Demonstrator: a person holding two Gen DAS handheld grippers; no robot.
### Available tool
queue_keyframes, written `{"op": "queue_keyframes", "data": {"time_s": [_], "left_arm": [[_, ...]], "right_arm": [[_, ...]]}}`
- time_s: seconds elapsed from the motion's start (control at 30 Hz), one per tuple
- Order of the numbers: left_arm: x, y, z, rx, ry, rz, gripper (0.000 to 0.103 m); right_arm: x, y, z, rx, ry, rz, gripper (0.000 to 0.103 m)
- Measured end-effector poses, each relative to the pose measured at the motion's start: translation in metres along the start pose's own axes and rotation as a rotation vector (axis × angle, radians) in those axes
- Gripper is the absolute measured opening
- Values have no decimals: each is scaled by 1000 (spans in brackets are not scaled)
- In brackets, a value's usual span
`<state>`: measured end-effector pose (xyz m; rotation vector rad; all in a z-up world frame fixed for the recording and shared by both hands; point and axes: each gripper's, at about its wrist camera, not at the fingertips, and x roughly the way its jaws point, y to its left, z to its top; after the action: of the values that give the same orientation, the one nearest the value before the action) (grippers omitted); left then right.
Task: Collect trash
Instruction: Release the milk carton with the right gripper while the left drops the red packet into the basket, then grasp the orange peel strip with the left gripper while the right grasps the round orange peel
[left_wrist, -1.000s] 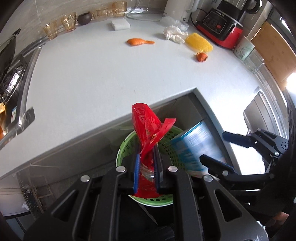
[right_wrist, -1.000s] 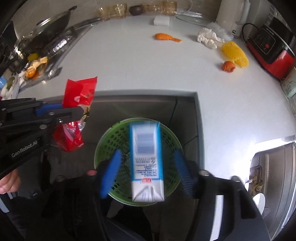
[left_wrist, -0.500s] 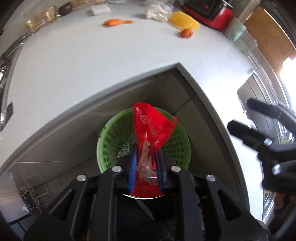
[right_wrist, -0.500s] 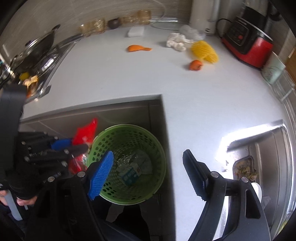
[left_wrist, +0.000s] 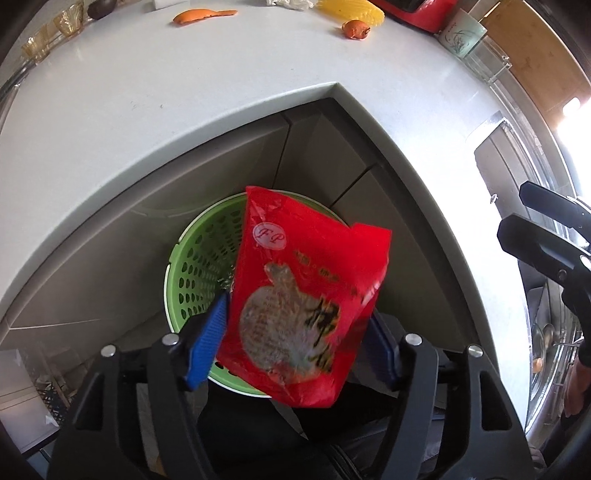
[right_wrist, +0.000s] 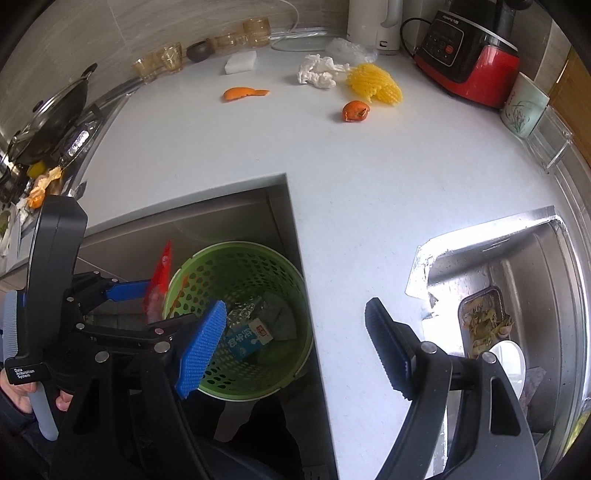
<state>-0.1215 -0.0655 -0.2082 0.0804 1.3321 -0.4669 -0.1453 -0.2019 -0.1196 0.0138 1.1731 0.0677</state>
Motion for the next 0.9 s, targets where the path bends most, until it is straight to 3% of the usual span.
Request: {"op": "queue_keyframes", "data": {"time_s": [0.3,0.63,0.73,0.9], "left_arm": [[-3,-5,5,19,-10,5,80],[-3,-8,11,36,-21,19,84],[-10,-4,15,31,-49,34,86],[-27,13,30,10,-108,55,89]], "right_arm": [[1,-3,2,4,1,-2,78],[2,-6,5,15,2,-4,78],[0,-6,7,22,-6,-1,78],[-4,-5,19,35,-37,7,87]]}}
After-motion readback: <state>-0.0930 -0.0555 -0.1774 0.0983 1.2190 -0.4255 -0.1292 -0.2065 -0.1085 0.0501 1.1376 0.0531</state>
